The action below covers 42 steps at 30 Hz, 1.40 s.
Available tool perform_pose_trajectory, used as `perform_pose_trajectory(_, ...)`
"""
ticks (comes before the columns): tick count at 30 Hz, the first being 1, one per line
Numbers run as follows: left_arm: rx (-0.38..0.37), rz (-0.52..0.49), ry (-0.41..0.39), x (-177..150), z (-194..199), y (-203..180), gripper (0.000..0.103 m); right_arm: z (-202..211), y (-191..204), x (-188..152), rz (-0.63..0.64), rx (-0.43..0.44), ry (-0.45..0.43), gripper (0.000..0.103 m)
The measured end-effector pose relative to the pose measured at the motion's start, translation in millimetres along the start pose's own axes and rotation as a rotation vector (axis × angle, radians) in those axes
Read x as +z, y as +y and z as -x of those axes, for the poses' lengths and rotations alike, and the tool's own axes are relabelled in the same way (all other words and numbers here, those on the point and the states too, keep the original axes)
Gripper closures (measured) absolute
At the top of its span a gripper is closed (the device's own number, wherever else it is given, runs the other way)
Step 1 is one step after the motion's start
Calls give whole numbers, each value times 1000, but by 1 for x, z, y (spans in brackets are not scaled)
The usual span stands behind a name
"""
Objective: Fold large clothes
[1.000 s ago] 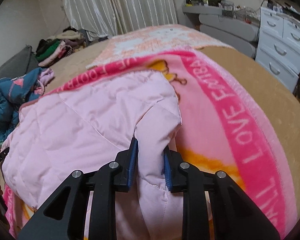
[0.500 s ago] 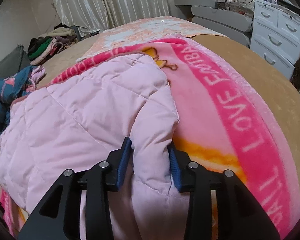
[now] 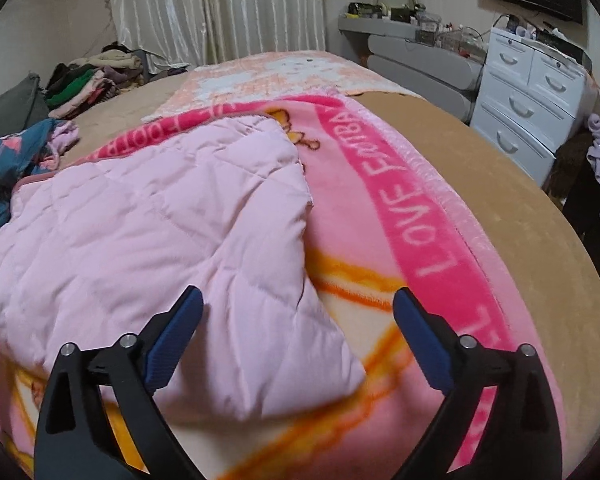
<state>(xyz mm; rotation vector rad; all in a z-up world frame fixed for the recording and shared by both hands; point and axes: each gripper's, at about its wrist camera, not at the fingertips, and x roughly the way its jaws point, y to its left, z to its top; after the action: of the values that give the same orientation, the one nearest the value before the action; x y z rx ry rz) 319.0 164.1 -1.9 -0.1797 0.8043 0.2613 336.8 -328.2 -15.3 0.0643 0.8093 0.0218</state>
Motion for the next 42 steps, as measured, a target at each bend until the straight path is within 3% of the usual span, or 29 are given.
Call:
perform_pose_trajectory(8, -85, -26, -20, -7, 42, -6, 35, 56, 0, -13, -12, 65, -81, 4)
perform_pose_trajectory(10, -101, -25, -24, -11, 53, -6, 16, 71, 0, -15, -21, 91, -101, 4)
perform_pose_trajectory(12, -114, -29, -30, -15, 64, -7, 10, 84, 2, -17, -19, 112, -123, 4)
perform_pose_trajectory(21, -145, -41, -46, -34, 103, -7, 9, 145, 25, -28, 52, 162, -224, 4)
perform_pose_trajectory(29, -145, -63, -59, -52, 125, -5, 9, 171, 33, -38, 62, 191, -244, 4)
perform_pose_trajectory(37, -128, -41, -14, -76, 120, 7, 9, 165, 36, -54, 47, 199, -213, 4)
perform_pose_trajectory(42, -135, 8, 69, -90, 94, 15, 9, 131, 32, -65, -20, 173, -124, 4)
